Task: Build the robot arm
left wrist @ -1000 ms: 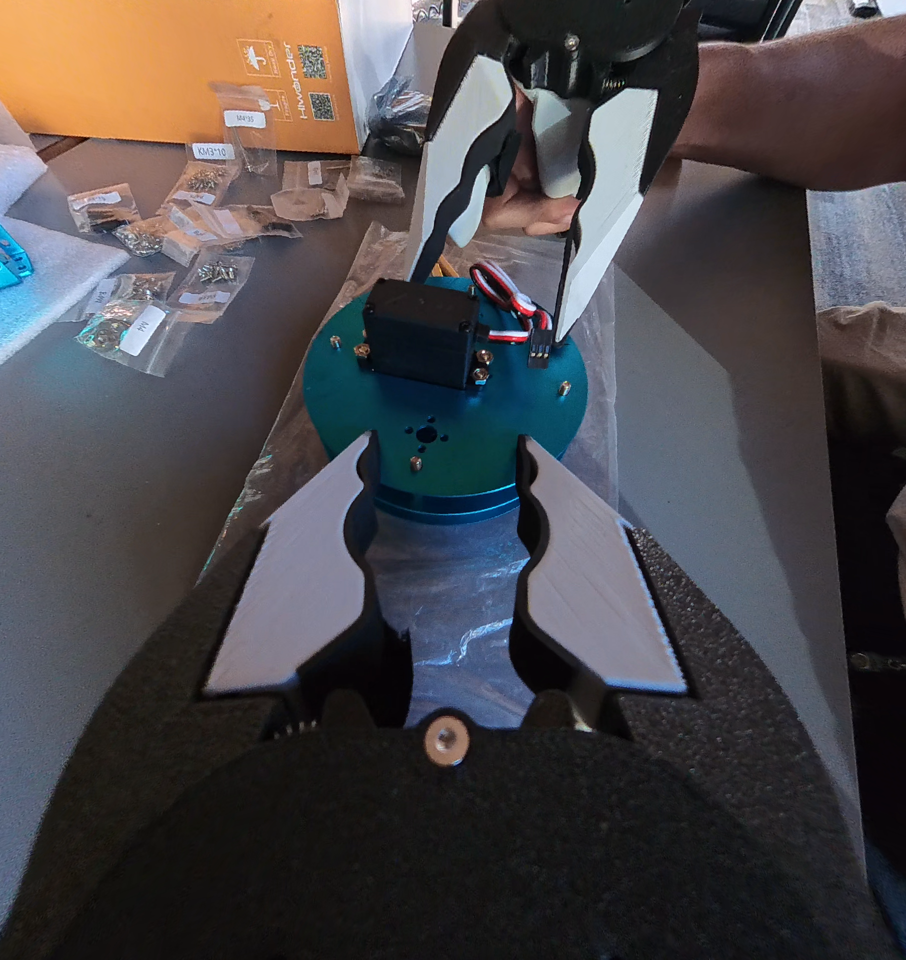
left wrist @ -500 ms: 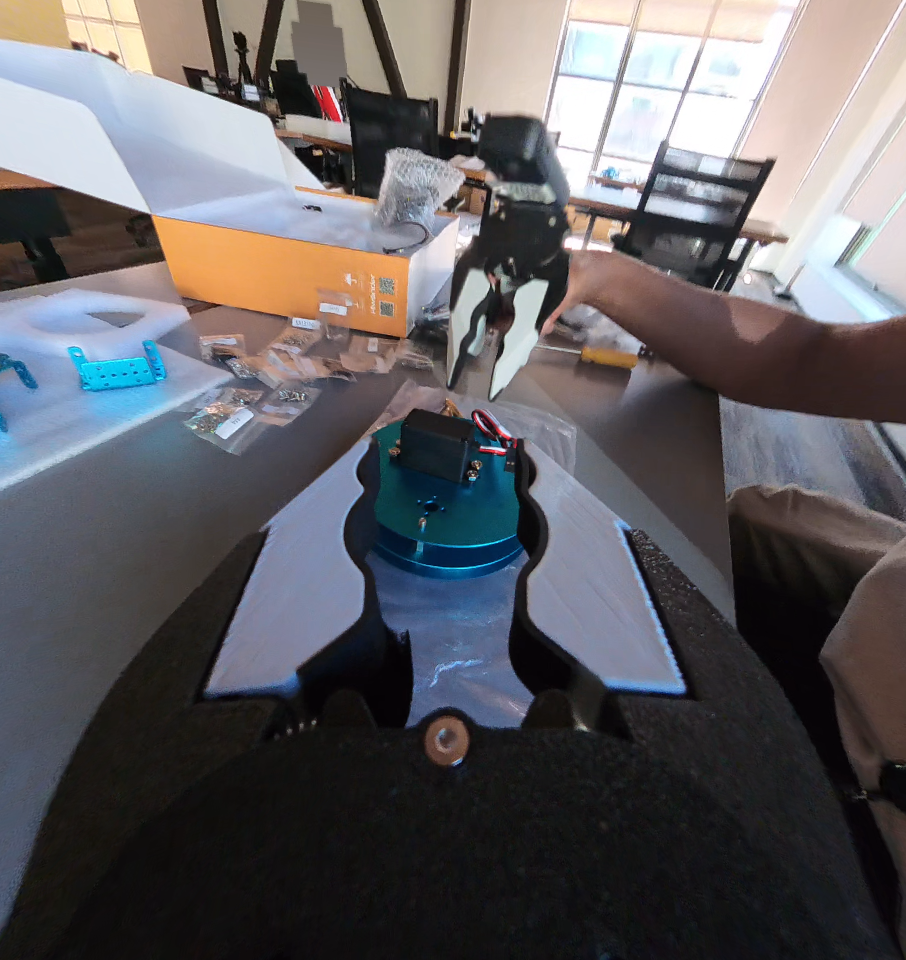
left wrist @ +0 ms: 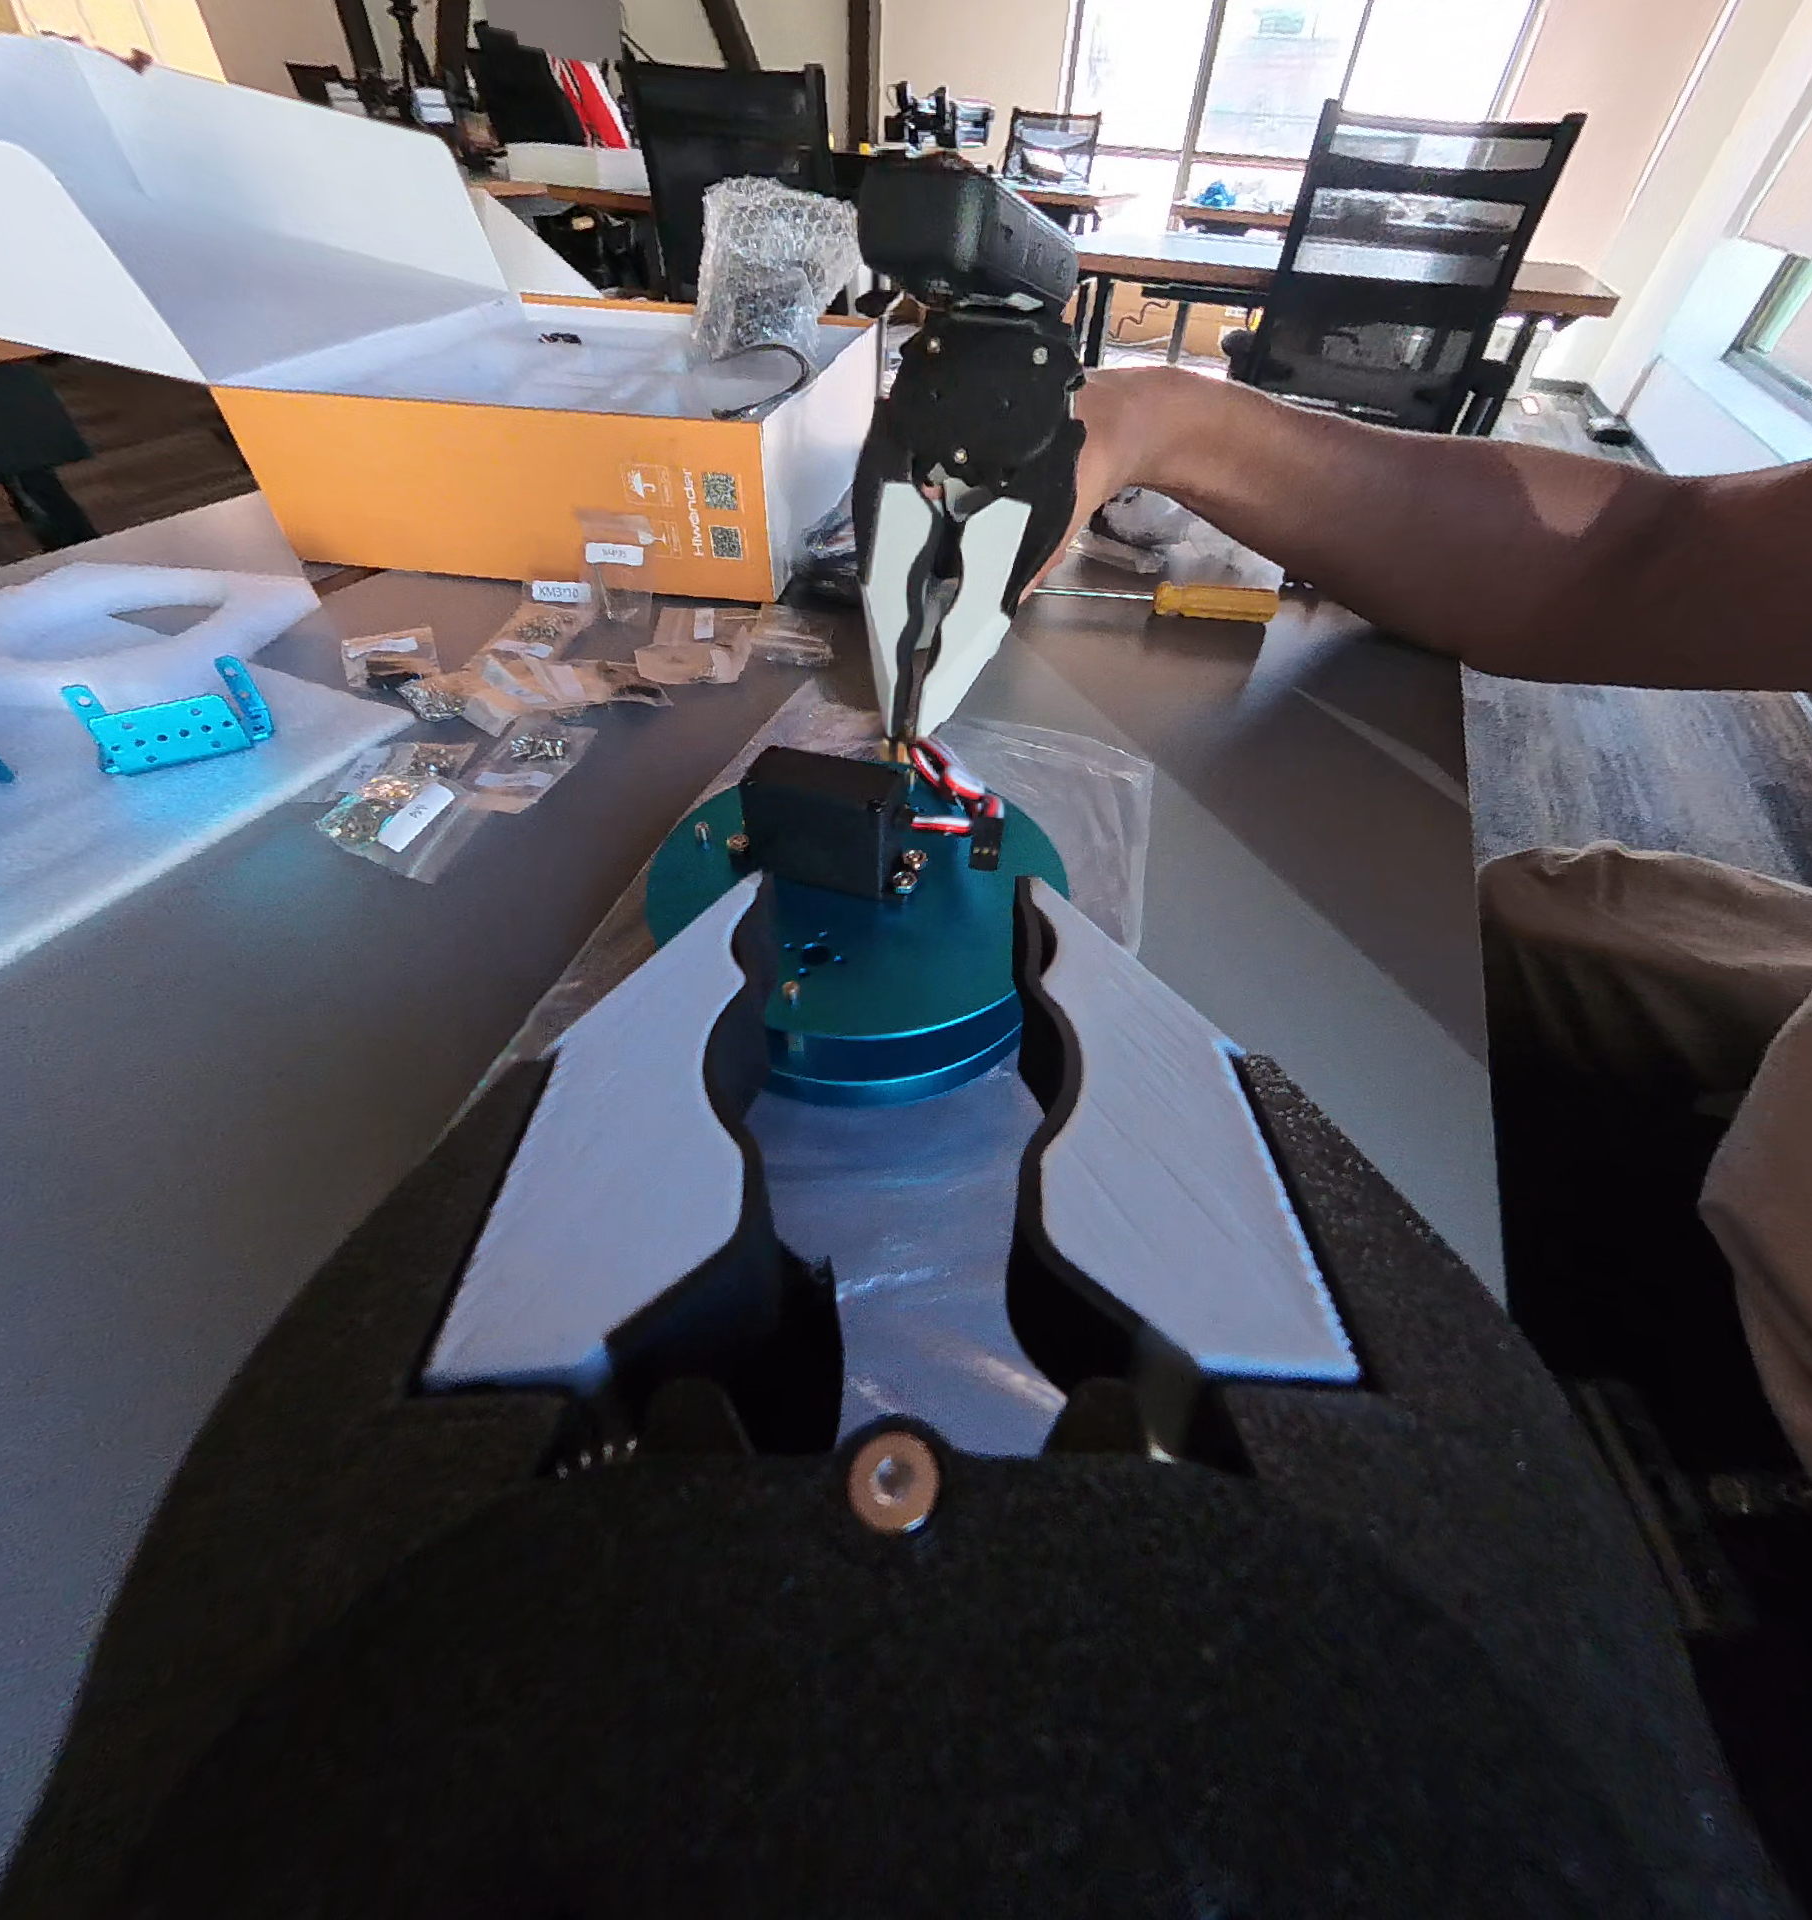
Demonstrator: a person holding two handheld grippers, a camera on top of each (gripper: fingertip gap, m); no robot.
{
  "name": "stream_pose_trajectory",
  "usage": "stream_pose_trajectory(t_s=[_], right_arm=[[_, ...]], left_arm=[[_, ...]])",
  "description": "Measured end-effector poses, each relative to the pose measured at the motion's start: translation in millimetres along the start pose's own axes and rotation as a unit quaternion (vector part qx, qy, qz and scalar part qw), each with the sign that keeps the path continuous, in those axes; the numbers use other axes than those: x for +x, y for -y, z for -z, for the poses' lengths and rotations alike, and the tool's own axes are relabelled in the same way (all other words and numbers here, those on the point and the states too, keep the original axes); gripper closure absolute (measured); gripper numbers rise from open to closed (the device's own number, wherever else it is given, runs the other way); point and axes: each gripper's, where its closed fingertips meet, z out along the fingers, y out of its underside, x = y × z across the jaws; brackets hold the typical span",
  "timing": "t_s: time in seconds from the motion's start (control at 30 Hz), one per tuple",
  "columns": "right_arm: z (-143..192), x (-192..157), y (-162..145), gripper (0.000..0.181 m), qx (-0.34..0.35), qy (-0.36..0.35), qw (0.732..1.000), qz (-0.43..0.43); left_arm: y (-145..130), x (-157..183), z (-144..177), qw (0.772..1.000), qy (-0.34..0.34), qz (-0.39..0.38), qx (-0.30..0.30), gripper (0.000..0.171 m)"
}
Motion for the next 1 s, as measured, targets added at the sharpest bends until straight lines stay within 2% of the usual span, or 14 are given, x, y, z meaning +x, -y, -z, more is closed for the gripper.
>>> stream_pose_trajectory(t_s=[0.1, 0.23, 0.37, 0.5, 0.67, 0.7, 0.77, 0.87, 0.9, 1.0], right_arm=[[2.6, 0.2, -0.6, 0.176, -0.019, -0.039, 0.999, 0.022], [21.7, -13.4, 14.8, 0.176, -0.039, -0.074, 0.995, 0.052], [36.3, -53.9, 76.3, 0.176, -0.032, -0.077, 0.987, 0.139], [37.2, -91.9, 133.5, 0.177, -0.049, -0.081, 0.966, 0.241], [30.2, -108.2, 170.0, 0.177, -0.035, -0.043, 0.963, 0.263], [28.0, -109.8, 175.0, 0.177, -0.032, -0.037, 0.963, 0.266], [23.8, -104.8, 183.8, 0.177, -0.025, -0.044, 0.964, 0.262], [22.2, -85.8, 205.8, 0.172, 0.067, -0.076, 0.967, 0.234], [23.4, -77.4, 212.3, 0.163, 0.109, -0.080, 0.968, 0.211], [24.9, -72.2, 229.7, 0.140, 0.239, 0.022, 0.968, 0.077]], left_arm=[[0.7, 14.2, -5.0, 0.999, 0.022, -0.035, -0.007, 0.127], [4.1, 33.4, -15.5, 0.986, 0.084, -0.137, -0.036, 0.130], [12.0, 56.2, -35.8, 0.968, 0.094, -0.218, -0.077, 0.136], [22.8, 54.1, -50.1, 0.969, 0.098, -0.209, -0.088, 0.137], [21.3, 45.0, -38.2, 0.961, 0.125, -0.230, -0.093, 0.157], [19.6, 43.3, -36.4, 0.959, 0.131, -0.235, -0.093, 0.166], [20.1, 32.8, -30.2, 0.953, 0.156, -0.247, -0.084, 0.167], [26.6, 9.2, -18.5, 0.961, 0.181, -0.207, -0.040, 0.167], [29.0, -0.3, -14.2, 0.964, 0.187, -0.187, -0.021, 0.168], [39.4, -14.7, -2.5, 0.973, 0.176, -0.138, 0.056, 0.168]])
